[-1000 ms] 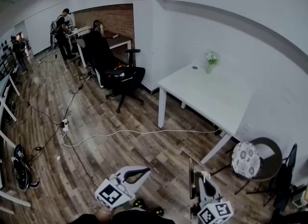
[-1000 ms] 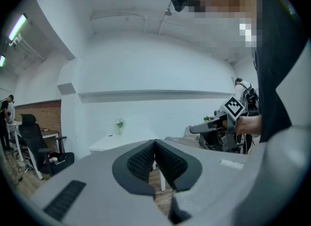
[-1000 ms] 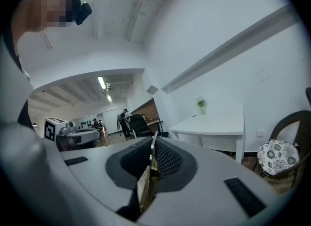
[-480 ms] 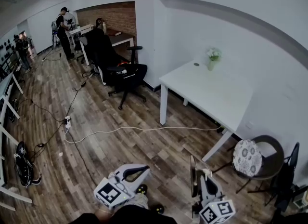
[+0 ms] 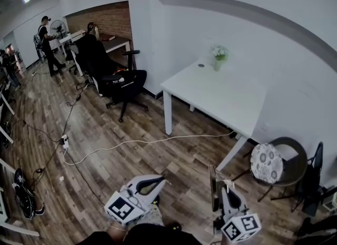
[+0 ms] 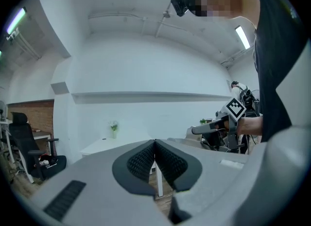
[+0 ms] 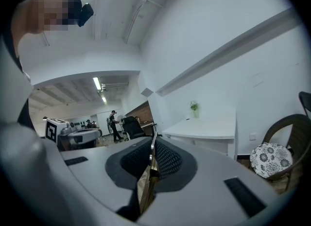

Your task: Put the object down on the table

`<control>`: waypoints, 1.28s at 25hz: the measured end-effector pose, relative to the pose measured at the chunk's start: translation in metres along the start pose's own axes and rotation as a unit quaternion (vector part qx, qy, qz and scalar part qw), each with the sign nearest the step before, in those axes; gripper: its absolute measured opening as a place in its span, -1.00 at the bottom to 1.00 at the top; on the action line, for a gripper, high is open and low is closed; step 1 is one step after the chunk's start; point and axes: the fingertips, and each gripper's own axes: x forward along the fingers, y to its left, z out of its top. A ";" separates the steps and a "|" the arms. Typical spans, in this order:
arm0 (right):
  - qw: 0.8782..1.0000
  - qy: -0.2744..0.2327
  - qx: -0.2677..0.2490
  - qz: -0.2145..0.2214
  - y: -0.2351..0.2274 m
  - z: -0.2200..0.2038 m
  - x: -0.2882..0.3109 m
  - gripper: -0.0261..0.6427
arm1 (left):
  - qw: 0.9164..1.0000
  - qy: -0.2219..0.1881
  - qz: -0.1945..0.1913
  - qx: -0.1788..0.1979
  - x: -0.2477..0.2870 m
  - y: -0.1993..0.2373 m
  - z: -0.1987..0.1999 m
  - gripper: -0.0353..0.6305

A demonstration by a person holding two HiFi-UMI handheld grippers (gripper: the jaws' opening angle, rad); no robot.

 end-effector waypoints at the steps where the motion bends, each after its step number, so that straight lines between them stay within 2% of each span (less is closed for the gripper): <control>1: 1.000 -0.002 0.000 -0.003 -0.001 0.001 0.004 -0.86 | 1.000 -0.002 -0.001 0.001 0.003 0.005 0.002 -0.89; 11: 1.000 0.004 -0.013 -0.006 -0.004 0.003 0.030 -0.86 | 1.000 0.000 -0.008 -0.001 0.020 0.026 -0.001 -0.89; 20: 1.000 0.008 -0.019 -0.023 -0.012 0.007 0.047 -0.86 | 0.999 -0.002 -0.032 -0.009 0.046 0.041 -0.004 -0.89; 32: 0.998 0.006 -0.027 -0.048 -0.012 0.026 0.132 -0.86 | 0.998 -0.004 -0.061 -0.021 0.084 0.125 -0.004 -0.89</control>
